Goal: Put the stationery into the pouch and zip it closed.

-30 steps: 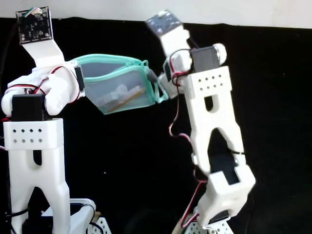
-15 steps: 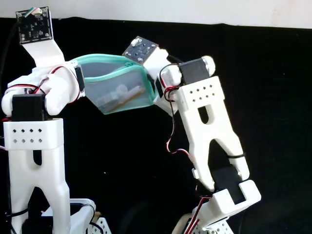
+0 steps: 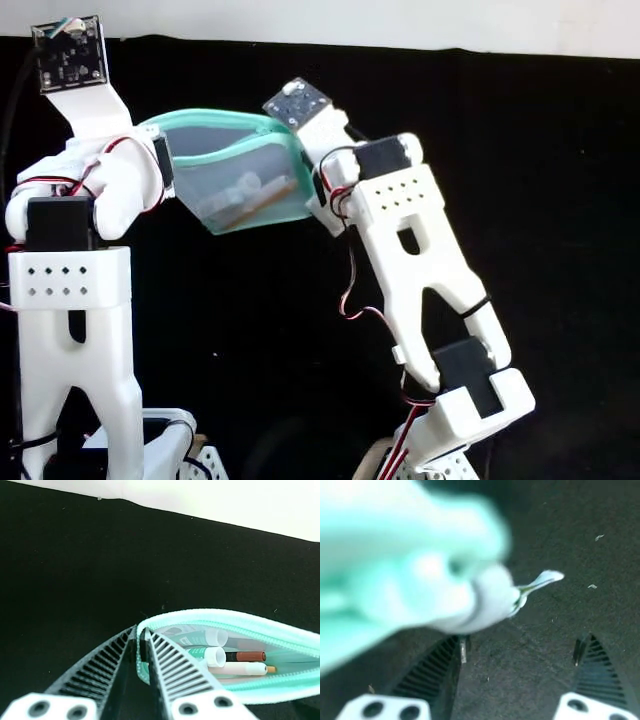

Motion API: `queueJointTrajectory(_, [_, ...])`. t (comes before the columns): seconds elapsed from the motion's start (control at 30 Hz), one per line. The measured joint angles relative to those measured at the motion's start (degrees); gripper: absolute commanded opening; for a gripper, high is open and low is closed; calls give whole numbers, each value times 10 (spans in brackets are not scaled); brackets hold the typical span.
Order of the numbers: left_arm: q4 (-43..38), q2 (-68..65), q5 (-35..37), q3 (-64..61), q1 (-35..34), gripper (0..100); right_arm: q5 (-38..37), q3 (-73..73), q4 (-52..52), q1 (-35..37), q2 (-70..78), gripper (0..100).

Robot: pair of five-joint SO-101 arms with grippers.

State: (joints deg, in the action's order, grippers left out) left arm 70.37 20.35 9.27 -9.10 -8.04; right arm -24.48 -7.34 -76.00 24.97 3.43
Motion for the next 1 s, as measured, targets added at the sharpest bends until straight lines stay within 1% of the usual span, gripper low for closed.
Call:
queueJointTrajectory(0.2, [0,0,0,0,0,7,11,2,87,0,0,317])
queueJointTrajectory(0.4, [0,0,0,0,-1,7,11,2,142,0,0,317])
queueJointTrajectory(0.67, [0,0,0,0,-1,7,-35,2,151,-14,0,317])
queueJointTrajectory(0.9, [0,0,0,0,-1,7,-35,2,151,-18,0,317])
queueJointTrajectory(1.0, [0,0,0,0,-1,7,-35,0,151,-3,0,317])
